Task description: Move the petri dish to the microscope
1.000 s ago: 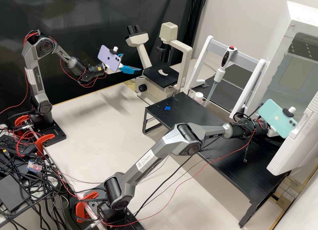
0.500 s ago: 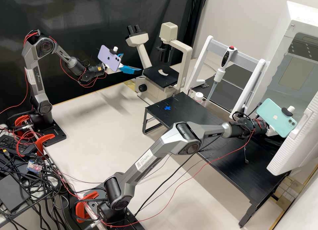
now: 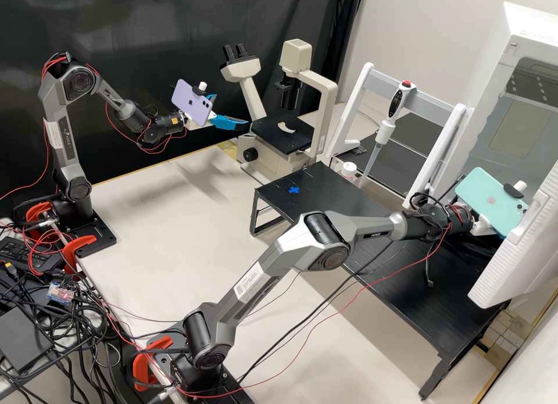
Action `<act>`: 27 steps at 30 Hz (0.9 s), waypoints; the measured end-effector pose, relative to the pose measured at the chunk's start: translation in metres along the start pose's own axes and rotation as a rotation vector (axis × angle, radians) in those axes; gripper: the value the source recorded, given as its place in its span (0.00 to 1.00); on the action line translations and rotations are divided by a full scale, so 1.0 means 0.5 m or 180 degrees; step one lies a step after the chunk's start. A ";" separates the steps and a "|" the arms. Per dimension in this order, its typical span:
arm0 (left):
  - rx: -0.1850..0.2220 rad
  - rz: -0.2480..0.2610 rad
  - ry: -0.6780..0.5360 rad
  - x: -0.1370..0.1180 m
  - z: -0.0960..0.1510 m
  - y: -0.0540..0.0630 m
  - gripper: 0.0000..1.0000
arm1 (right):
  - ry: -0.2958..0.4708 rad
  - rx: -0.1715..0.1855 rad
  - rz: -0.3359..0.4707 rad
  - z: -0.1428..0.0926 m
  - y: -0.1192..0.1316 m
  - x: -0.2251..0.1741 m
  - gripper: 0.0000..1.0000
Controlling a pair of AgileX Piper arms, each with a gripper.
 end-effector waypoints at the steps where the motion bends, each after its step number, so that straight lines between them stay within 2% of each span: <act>1: 0.0000 0.0000 0.0000 0.000 0.000 0.000 1.00 | 0.0003 0.0000 0.0009 -0.001 0.003 -0.001 1.00; 6: 0.0000 0.0000 0.0000 0.000 0.000 0.000 1.00 | 0.0013 0.0000 0.0017 -0.003 0.005 -0.001 1.00; 17: 0.0000 0.0000 0.0000 0.000 0.000 0.000 1.00 | 0.0192 -0.0019 0.0179 -0.029 0.028 0.014 1.00; 18: 0.0000 0.0000 0.0000 0.000 0.000 0.000 1.00 | 0.0211 -0.0031 0.0196 -0.031 0.031 0.015 1.00; 21: 0.0000 0.0000 0.0000 0.000 0.000 0.000 1.00 | 0.0239 -0.0178 0.0239 -0.032 0.032 0.024 1.00; 23: 0.0000 0.0000 0.0000 0.000 0.000 0.000 1.00 | 0.0259 -0.0222 0.0261 -0.034 0.031 0.030 1.00; 27: 0.0000 0.0000 0.0000 0.000 0.000 0.000 1.00 | 0.0321 -0.0208 0.0263 -0.041 0.016 0.043 1.00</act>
